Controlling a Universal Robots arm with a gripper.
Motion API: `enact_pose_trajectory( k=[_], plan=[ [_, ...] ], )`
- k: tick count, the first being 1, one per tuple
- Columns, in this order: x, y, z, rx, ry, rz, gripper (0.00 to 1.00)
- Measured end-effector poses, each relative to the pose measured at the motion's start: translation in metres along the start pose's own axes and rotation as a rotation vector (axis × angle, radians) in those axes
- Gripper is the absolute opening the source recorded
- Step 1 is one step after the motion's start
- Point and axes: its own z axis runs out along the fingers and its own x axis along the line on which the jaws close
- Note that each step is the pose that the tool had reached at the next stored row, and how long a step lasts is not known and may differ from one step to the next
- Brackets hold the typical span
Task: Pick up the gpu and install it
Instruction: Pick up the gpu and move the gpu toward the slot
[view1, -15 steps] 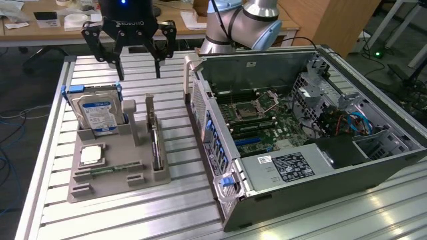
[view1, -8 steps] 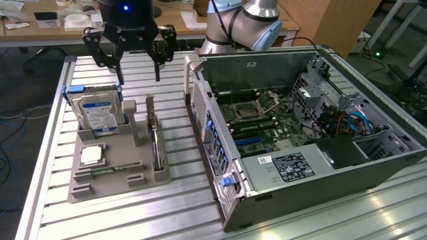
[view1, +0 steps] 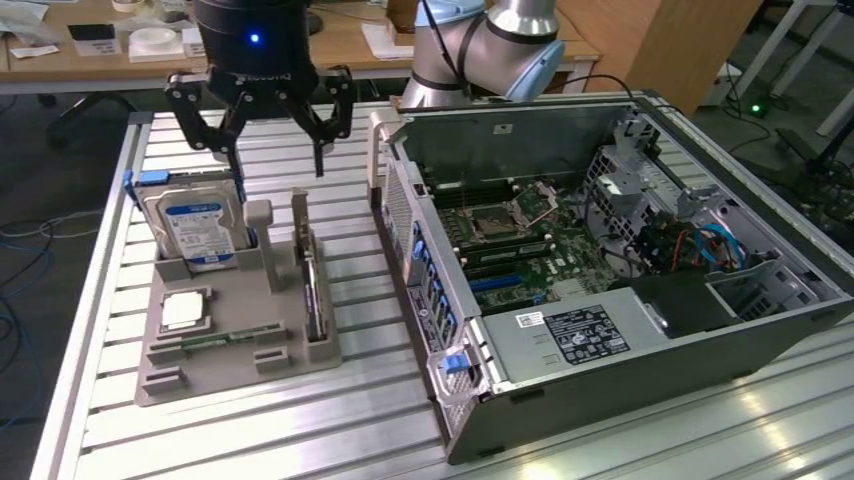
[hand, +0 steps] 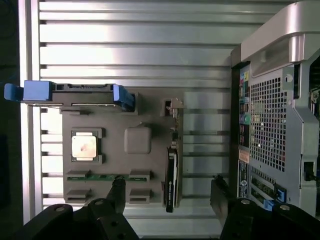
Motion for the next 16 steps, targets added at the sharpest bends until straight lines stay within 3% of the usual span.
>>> enact_pose_trajectory(
  k=[2, 11, 16],
  plan=[
    [-0.001, -0.0002, 0.003, 0.001, 0.0023, 0.0, 0.78],
    [-0.004, -0.0007, 0.0194, 0.0013, 0.0016, 0.021, 0.78],
    [-0.005, -0.0012, 0.0265, 0.0097, 0.0039, -0.001, 0.78]
  ],
)
